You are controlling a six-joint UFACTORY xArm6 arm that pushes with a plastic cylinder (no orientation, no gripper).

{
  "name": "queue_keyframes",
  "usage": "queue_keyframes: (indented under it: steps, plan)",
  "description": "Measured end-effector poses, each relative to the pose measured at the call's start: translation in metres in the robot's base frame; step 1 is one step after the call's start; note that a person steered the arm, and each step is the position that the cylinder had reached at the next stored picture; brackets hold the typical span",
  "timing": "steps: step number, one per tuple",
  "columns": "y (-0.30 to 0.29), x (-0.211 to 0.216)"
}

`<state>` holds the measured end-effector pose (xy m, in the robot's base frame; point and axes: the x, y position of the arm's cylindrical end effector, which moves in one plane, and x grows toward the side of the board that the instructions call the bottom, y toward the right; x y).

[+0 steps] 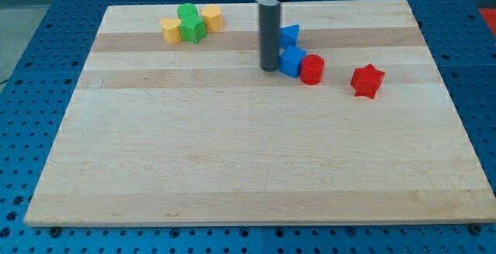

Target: Push the blue cube into the red circle

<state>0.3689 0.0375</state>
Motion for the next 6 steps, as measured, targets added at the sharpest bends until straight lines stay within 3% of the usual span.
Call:
queue_keyframes:
  steps: [1, 2, 3, 4, 5, 6]
  plan:
    - [0.013, 0.007]
    - [-0.030, -0.006]
    - [-0.035, -0.037]
    - [0.019, -0.041]
    - [0.070, -0.001]
    - [0.065, 0.010]
